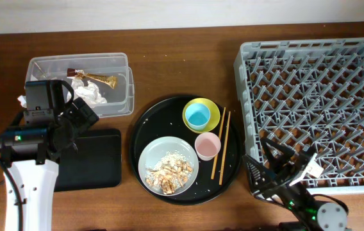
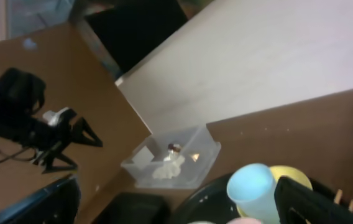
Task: Sort waste into correct bins and load items into the dishwasher rack
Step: 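Reach the right gripper to the pink cup and grasp it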
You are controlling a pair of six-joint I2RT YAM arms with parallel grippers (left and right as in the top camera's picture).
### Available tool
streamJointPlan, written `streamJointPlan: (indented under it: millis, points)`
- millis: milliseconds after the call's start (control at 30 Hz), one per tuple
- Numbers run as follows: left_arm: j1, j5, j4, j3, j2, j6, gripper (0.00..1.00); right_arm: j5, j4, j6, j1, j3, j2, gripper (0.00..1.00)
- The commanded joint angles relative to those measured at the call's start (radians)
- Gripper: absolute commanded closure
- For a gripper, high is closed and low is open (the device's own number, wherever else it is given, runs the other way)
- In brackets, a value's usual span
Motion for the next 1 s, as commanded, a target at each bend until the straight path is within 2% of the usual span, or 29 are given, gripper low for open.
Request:
streamJointPlan:
  millis: [0, 133, 233, 333, 400, 500, 567, 700, 967]
  points:
    - [0.004, -0.013, -0.002, -0.004, -0.011, -0.009, 0.01, -0.021, -0.145, -0.141, 0.006, 0.146, 0.069, 0.02]
    - [0.004, -0.013, -0.002, -0.004, -0.011, -0.009, 0.01, -0.036, -0.378, -0.234, 0.008, 0.369, 0.285, 0.02]
    - [0.004, -0.013, -0.002, -0.004, -0.011, -0.009, 0.01, -0.04, -0.52, -0.347, 0.076, 0.521, 0.481, 0.02]
    - [0.004, -0.013, -0.002, -0.004, -0.011, -0.009, 0.01, 0.063, -0.553, -0.396, 0.248, 0.603, 0.647, 0.02]
    - [0.004, -0.013, -0.002, -0.004, -0.011, -0.009, 0.01, 0.267, -0.551, -0.408, 0.444, 0.641, 0.782, 0.02]
    - [0.004, -0.013, -0.002, -0.004, -0.011, -0.009, 0.01, 0.42, -0.579, -0.383, 0.607, 0.736, 0.904, 0.02]
    - [0.004, -0.013, -0.002, -0.004, -0.011, -0.009, 0.01, 0.496, -0.662, -0.381, 0.69, 0.831, 0.986, 0.02]
    - [0.004, -0.013, -0.002, -0.004, -0.011, -0.009, 0.01, 0.505, -0.916, -0.383, 0.733, 1.02, 1.174, 0.02]
    - [0.004, -0.013, -0.002, -0.004, -0.011, -0.009, 0.01, 0.546, -0.845, -0.394, 0.733, 1.019, 1.338, 0.02]
